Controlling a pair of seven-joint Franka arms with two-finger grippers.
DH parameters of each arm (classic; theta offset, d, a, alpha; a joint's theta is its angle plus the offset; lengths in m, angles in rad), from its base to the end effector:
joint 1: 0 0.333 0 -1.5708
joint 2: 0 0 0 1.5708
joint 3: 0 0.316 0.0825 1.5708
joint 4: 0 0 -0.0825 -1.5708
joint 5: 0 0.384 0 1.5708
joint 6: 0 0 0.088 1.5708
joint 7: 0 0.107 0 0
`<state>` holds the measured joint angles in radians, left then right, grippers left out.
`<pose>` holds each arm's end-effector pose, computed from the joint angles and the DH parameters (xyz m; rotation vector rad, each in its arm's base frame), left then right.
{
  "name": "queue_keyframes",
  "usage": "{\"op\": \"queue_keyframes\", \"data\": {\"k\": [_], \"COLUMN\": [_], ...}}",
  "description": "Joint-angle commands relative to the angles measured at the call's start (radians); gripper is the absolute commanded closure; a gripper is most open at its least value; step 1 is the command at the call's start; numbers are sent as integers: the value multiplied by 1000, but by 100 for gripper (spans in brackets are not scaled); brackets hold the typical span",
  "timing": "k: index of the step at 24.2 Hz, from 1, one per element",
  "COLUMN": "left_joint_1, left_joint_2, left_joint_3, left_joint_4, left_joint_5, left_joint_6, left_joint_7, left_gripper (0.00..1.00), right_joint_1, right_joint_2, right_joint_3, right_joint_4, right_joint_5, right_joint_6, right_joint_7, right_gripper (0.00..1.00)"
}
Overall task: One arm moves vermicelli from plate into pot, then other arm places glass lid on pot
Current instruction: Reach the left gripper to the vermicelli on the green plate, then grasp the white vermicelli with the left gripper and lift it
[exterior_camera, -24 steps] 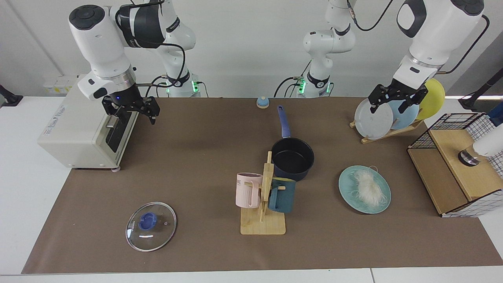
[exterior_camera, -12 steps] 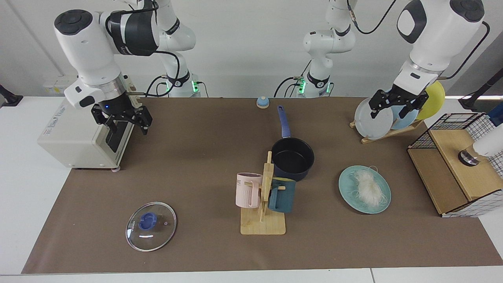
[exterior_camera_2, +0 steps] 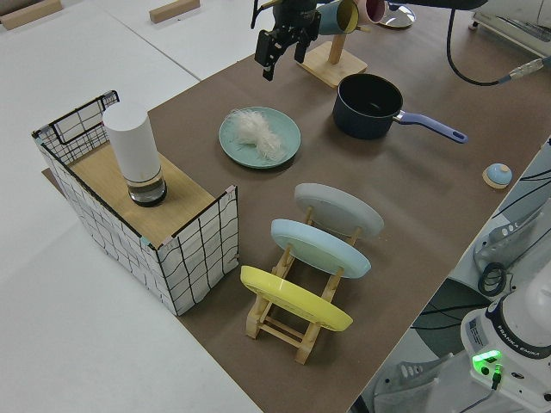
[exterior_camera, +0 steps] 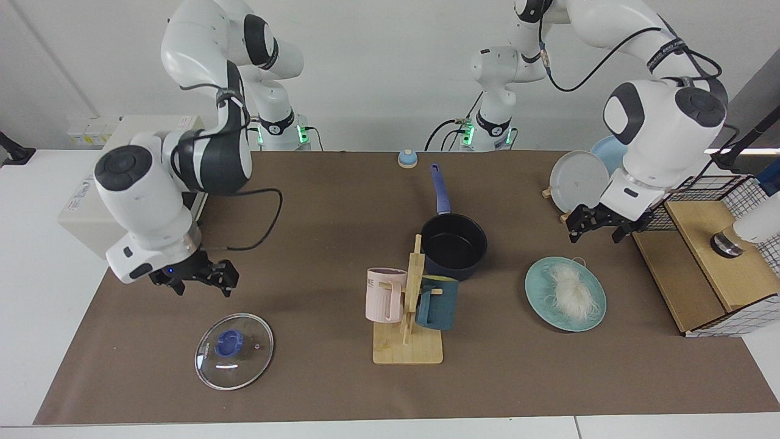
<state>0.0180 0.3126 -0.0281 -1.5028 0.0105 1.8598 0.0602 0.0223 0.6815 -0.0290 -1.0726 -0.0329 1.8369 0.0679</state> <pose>0.6609 -0.0036 0.4924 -3.1362 0.1122 -0.0698 0.7523 -0.0009 0.4384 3.0899 -0.0928 0.1308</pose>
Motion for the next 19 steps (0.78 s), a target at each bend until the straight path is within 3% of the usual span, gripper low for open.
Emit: {"op": "queue_keyframes", "data": {"k": [1,8,19], "left_joint_1": [2,-1,16], "left_joint_2": [106,190,273], "left_joint_3": [2,2,2], "left_joint_4": [39,21,-77], "left_joint_5": [28,58,43], "left_joint_6": [82,188,351], "left_joint_7": [10,13,12], "left_gripper": [0,0,0], "right_joint_1": [1,-15,-2], "right_joint_2": [159,231,227], "right_joint_3": [4,15,15], "right_joint_4": [131,126,97], "right_joint_5": [-4,-1,13], "right_joint_6": [77,214,214], "right_joint_7": [-14,-16,-7], "right_gripper": [2,2,2]}}
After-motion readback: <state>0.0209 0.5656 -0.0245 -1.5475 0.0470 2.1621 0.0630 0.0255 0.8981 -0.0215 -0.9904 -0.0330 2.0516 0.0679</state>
